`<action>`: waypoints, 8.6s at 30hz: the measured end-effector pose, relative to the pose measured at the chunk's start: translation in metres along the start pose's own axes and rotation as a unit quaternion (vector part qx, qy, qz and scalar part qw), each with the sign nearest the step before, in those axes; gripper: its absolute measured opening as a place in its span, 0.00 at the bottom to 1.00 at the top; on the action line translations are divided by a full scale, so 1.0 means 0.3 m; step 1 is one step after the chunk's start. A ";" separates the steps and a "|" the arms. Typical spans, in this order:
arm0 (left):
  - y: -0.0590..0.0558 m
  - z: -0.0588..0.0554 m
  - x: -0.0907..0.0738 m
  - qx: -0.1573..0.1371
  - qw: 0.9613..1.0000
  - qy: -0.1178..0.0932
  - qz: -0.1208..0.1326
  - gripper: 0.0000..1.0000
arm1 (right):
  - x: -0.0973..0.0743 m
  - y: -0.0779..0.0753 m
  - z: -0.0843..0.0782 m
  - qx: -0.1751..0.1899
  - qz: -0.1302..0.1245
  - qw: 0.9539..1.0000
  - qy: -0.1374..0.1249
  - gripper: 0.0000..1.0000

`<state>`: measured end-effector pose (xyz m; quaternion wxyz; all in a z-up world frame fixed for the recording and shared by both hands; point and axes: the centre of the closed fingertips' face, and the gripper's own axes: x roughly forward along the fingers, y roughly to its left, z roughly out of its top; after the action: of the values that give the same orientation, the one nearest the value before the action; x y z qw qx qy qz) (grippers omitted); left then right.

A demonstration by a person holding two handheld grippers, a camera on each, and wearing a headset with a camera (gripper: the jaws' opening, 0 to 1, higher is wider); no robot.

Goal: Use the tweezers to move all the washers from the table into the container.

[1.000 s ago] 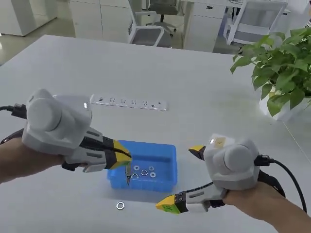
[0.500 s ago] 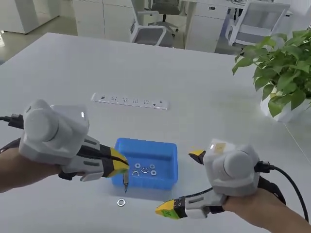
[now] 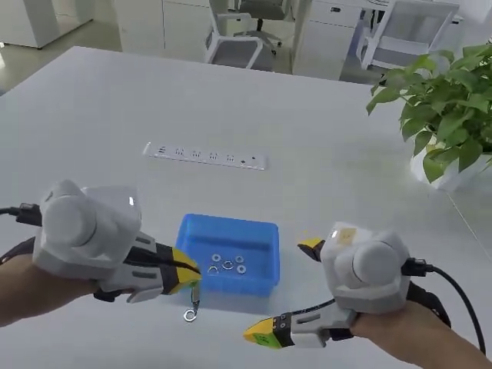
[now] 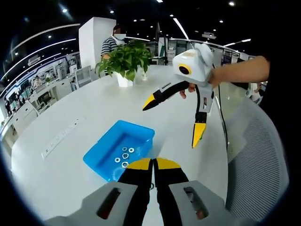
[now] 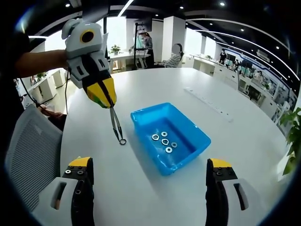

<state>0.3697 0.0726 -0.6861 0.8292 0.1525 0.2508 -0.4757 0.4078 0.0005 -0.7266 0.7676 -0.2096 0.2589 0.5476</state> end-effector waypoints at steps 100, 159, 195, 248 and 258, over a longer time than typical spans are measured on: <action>-0.016 -0.054 0.036 0.017 0.998 0.022 -0.053 0.05 | 0.311 0.264 0.042 -0.230 0.210 0.950 0.018 0.08; -0.022 -0.075 -0.114 -0.062 0.997 -0.037 0.033 0.74 | 0.185 0.281 0.119 -0.209 0.209 0.955 0.022 0.07; -0.021 -0.097 -0.165 -0.099 0.991 -0.054 0.068 0.99 | 0.109 0.171 0.271 -0.218 0.190 0.957 0.012 0.07; 0.022 -0.093 -0.149 -0.131 0.986 -0.066 0.081 0.98 | 0.367 -0.004 0.168 -0.209 0.163 0.964 0.030 0.08; 0.035 -0.097 -0.144 -0.132 0.986 -0.064 0.077 0.96 | 0.386 -0.006 0.154 -0.208 0.166 0.963 0.036 0.08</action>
<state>0.3528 0.1229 -0.6857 0.8905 0.0297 0.2454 -0.3820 0.4480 0.1126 -0.7633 0.5955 -0.3385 0.1981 0.7011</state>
